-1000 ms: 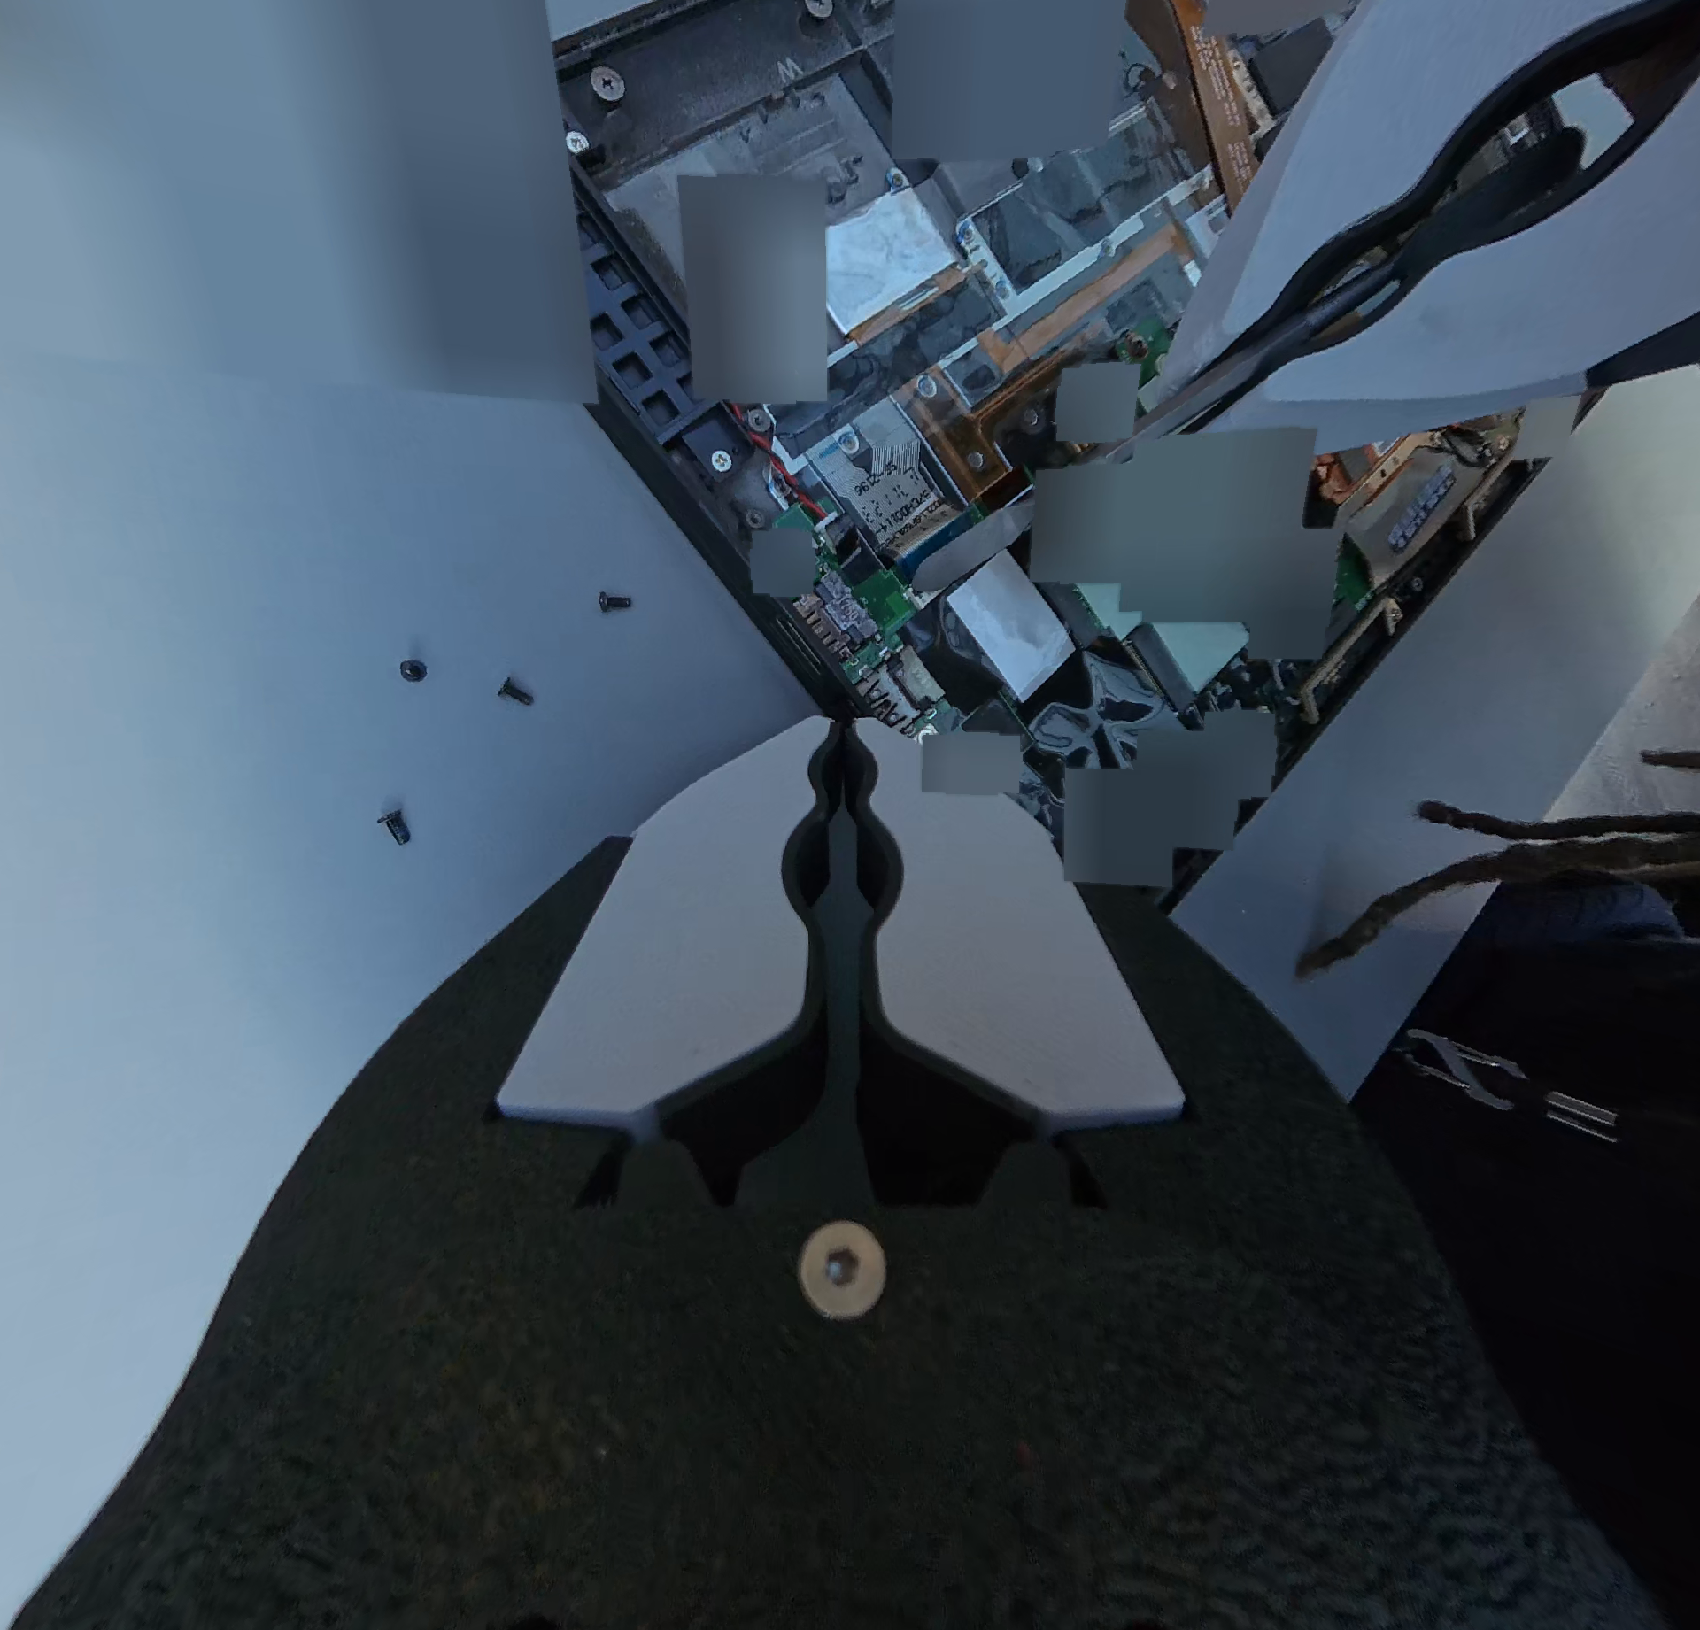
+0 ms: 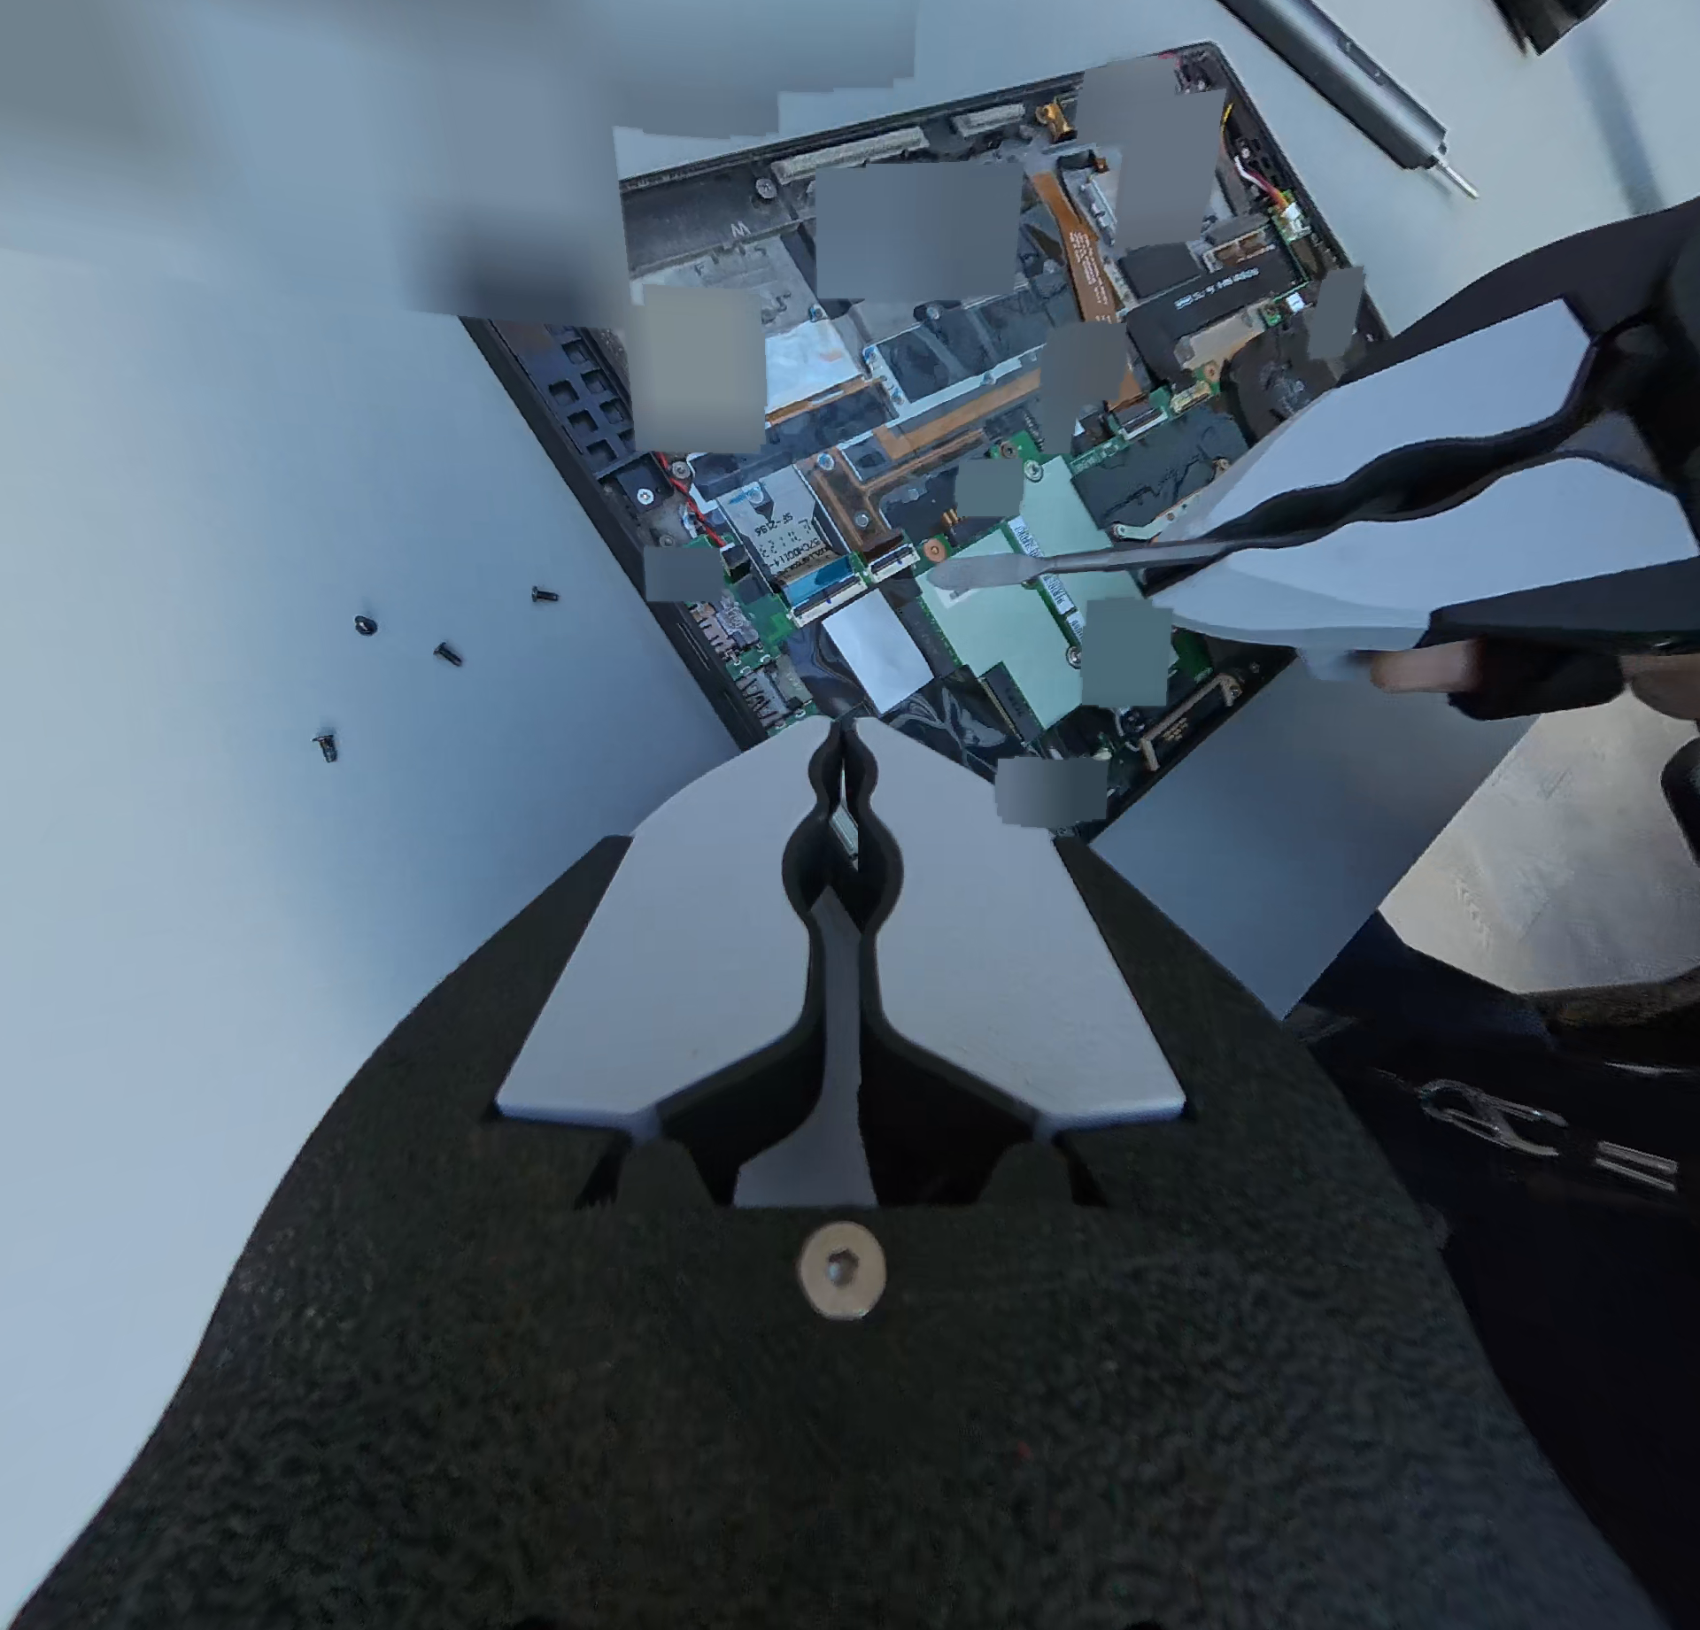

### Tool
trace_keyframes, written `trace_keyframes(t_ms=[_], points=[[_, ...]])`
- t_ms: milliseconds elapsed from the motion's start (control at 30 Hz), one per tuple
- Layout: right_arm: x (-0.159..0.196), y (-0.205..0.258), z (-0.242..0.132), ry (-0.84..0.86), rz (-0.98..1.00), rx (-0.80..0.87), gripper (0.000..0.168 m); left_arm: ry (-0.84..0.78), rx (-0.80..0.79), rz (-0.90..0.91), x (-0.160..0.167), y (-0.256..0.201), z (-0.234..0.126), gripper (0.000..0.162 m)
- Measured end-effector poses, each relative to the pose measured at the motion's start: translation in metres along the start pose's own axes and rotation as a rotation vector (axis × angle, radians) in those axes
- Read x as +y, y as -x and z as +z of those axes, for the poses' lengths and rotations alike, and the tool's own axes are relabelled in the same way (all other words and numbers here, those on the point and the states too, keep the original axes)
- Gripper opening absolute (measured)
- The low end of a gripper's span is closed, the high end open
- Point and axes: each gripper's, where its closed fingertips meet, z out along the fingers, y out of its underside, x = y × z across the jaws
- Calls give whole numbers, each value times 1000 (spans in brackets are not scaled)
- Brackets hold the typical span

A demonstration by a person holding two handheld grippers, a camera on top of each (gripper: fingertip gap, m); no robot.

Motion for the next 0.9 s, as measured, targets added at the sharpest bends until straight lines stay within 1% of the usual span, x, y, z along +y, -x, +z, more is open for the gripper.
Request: trace_keyframes(t_ms=[100, 167, 467, 900], points=[[-5, -4, 0, -21, -23, 70, 4, -1, -7, 15, 2, -8, 0, 0], [-7, -4, -1, -37, -19, 83, 4, -2, -13, 27, 3, -13, 1, 0], [-1, -2, -11, -45, -34, 97, 4, -90, -27, 26, -3, -23, -3, 0], [-6, 6, -24, -63, -65, 123, 4, -141, -53, 68, -8, -23, -14, 0]])
